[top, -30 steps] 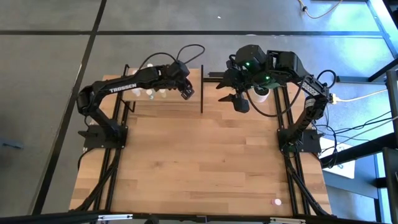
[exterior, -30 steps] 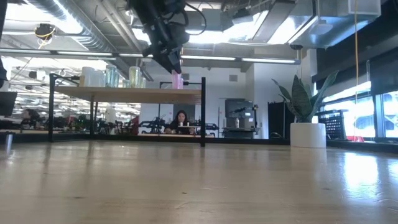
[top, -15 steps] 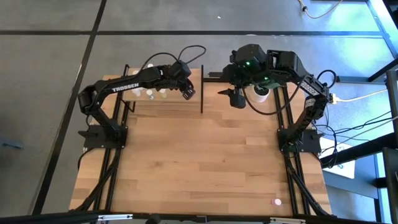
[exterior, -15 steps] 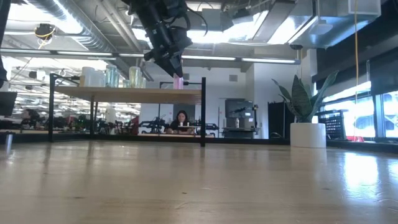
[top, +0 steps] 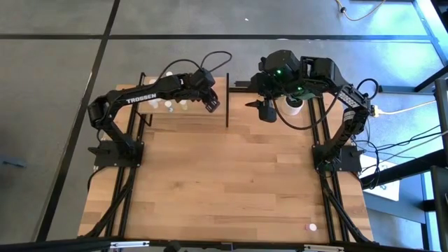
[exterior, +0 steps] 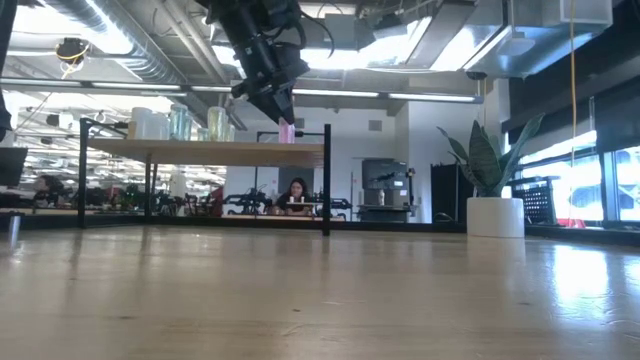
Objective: Pick and place medicine bottles onto shelf by color
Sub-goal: Put the top pink pill bottle aligned with the other pink pill bottle on the shelf, then put the pink pill bottle aligned with the other pink pill bottle on the shelf
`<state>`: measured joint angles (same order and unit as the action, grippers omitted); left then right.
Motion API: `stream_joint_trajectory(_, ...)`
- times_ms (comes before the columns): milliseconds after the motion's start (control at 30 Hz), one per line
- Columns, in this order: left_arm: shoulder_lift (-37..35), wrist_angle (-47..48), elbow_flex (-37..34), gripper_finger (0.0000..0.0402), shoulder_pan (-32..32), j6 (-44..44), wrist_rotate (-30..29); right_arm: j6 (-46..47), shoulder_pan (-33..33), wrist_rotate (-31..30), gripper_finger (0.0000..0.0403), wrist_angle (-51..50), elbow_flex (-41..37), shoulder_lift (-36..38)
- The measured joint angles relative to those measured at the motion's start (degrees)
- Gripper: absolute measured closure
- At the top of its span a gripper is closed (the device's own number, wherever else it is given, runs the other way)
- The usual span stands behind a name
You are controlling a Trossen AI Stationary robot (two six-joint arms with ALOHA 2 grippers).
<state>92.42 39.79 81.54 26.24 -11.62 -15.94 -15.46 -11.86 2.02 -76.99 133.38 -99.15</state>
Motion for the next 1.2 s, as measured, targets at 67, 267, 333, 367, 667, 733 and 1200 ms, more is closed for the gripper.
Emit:
stream_joint_trajectory(67, 0.0, 0.1, 0.0, 0.0265, 0.0, 0.0, 0.0, 0.0, 0.0, 0.0, 0.0164, 0.0, 0.0, 0.0)
stream_joint_trajectory(267, 0.0, 0.2, -0.1, 0.0243, 0.0, 0.1, 0.0, 0.0, 0.0, 0.0, 0.0164, 0.0, 0.0, 0.0)
stream_joint_trajectory(333, 0.0, 0.1, -0.1, 0.0242, 0.0, 0.1, 0.0, 0.0, 0.0, 0.0, 0.0164, 0.0, 0.0, 0.0)
stream_joint_trajectory(367, 0.0, 0.1, -0.1, 0.0242, 0.0, 0.1, 0.0, 0.0, 0.0, 0.0, 0.0164, 0.0, 0.0, 0.0)
stream_joint_trajectory(667, -0.5, 0.6, 2.3, 0.0243, -0.1, 0.2, 0.0, 0.0, 0.0, 0.0, 0.0164, 0.0, 0.0, 0.0)
stream_joint_trajectory(733, -0.5, 1.3, 3.9, 0.0243, -0.2, 1.2, 0.0, 0.0, 0.0, 0.0, 0.0164, 0.0, 0.0, 0.0)
stream_joint_trajectory(1200, -0.6, 15.3, 16.5, 0.0243, -9.1, 3.7, -0.6, 4.9, 2.4, 0.0, 0.0164, -10.7, 0.0, 3.7)
